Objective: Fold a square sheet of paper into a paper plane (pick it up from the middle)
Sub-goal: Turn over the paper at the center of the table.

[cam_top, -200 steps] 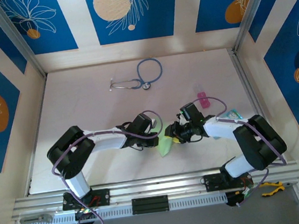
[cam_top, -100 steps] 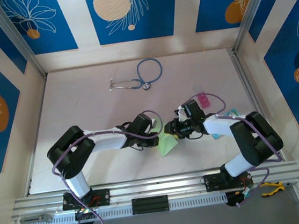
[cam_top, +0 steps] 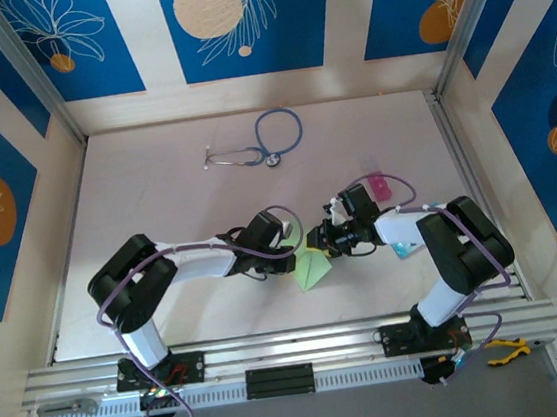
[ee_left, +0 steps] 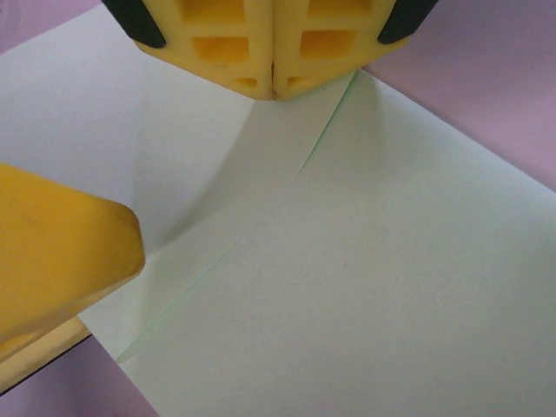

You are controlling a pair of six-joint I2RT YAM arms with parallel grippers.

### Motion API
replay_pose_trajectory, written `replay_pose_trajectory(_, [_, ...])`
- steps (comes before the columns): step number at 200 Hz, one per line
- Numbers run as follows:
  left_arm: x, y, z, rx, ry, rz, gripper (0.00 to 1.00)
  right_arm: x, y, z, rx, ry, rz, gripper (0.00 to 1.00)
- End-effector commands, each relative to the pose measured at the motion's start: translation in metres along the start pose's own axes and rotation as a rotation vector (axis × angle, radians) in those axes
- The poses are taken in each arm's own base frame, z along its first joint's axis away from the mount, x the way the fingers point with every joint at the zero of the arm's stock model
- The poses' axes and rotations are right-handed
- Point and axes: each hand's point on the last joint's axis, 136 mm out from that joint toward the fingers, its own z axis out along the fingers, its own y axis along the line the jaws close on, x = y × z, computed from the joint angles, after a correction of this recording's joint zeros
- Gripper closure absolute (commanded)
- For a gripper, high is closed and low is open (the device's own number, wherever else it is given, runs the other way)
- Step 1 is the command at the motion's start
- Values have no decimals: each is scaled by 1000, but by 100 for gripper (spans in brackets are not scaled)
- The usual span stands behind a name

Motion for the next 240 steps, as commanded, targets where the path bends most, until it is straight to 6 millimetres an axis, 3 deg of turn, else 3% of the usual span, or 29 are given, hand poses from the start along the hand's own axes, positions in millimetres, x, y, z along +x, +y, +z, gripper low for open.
replay_pose_trajectory(1, [19,16,3,-34,63,-32,95,-7,10,1,-37,11,-29,72])
replay_pose_trajectory(75, [15,12,0,-23,47,-33,96,-13,6,-1,-33,-9,-17,83])
replay_pose_trajectory(121, [-1,-4,-10,35,-19,-55,92,-14,11,-6,-54,-28,-31,93])
replay_pose_trajectory(165, [-22,-19,-51,32,-132,-14,79,-16,26,-23,-52,-84,-68,95])
replay_pose_trajectory(204, [-41,3,-102,-94,-295,14,68,-27,29,-52,112,-199,-159,95])
replay_pose_trajectory(240, [-63,31,-148,-193,-480,4,47,-46,25,-84,426,-328,-314,96])
